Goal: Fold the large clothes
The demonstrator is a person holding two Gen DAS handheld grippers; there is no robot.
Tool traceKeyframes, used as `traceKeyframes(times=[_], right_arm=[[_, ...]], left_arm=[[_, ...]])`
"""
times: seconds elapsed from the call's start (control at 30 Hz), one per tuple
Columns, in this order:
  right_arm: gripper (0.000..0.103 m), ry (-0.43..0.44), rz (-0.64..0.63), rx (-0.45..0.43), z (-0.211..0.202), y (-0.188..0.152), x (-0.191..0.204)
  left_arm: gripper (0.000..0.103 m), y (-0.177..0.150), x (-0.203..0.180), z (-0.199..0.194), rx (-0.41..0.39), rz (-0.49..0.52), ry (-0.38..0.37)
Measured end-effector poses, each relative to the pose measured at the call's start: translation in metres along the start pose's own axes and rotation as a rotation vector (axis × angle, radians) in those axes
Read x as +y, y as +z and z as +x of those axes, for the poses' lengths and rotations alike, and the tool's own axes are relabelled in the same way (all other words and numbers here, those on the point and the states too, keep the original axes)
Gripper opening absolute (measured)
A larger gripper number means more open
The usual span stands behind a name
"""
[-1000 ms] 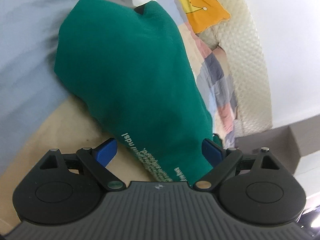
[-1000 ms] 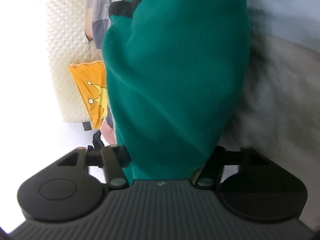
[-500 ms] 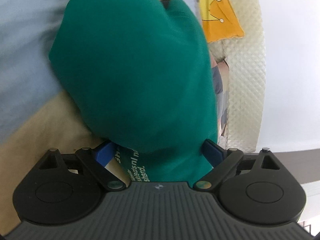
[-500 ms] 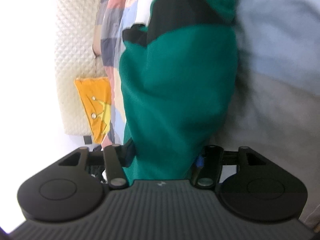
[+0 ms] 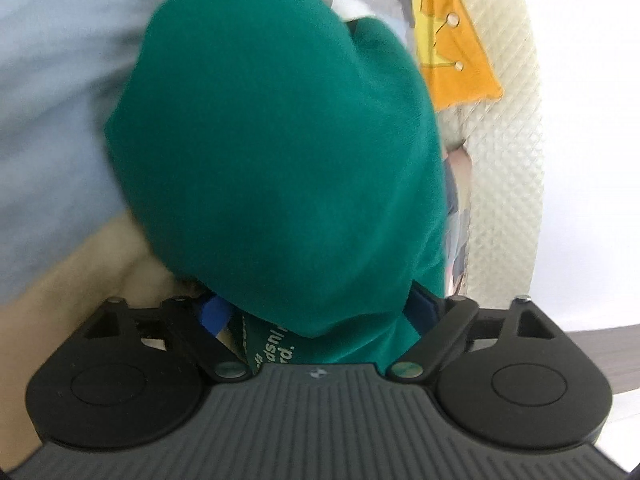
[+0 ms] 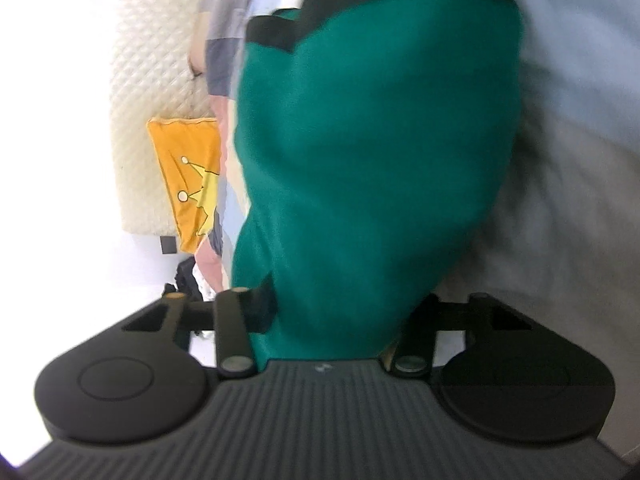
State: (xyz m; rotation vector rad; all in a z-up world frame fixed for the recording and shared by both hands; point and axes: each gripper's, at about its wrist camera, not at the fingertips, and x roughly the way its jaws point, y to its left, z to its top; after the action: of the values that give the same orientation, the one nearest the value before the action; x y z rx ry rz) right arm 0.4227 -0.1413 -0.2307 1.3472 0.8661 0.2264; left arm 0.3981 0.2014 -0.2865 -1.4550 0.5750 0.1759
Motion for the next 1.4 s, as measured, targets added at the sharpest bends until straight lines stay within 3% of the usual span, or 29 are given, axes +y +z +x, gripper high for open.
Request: traceKeyframes(times=[0.17, 0.37, 0.53, 0.73, 1.13, 1.4], right_arm=[[0.032, 0.011, -0.091, -0.020, -0.012, -0.006, 0.013], [0.029, 0.054, -0.207, -0.051, -0.018, -0.005, 0.023], [0.027, 0.072, -0.264, -0.059, -0.025, -0.006, 0.017], [0.021, 0.056, -0.434, -0.097, -0.044, -0.016, 0.033], [0.012, 0.040, -0.559, -0.096, -0.059, -0.042, 0.054], [0.011, 0.040, -0.630, -0.061, -0.112, -0.053, 0.067]], left_arm=[[0.061, -0.009, -0.018, -0.009, -0.050, 0.087, 0.010], [0.045, -0.017, -0.030, -0.026, -0.093, 0.148, -0.027], [0.038, -0.024, -0.032, -0.062, -0.123, 0.267, -0.072], [0.027, -0.039, -0.046, -0.085, -0.149, 0.366, -0.081], [0.013, -0.050, -0.044, -0.124, -0.140, 0.402, -0.075], [0.011, -0.071, -0.054, -0.177, -0.127, 0.449, -0.089]])
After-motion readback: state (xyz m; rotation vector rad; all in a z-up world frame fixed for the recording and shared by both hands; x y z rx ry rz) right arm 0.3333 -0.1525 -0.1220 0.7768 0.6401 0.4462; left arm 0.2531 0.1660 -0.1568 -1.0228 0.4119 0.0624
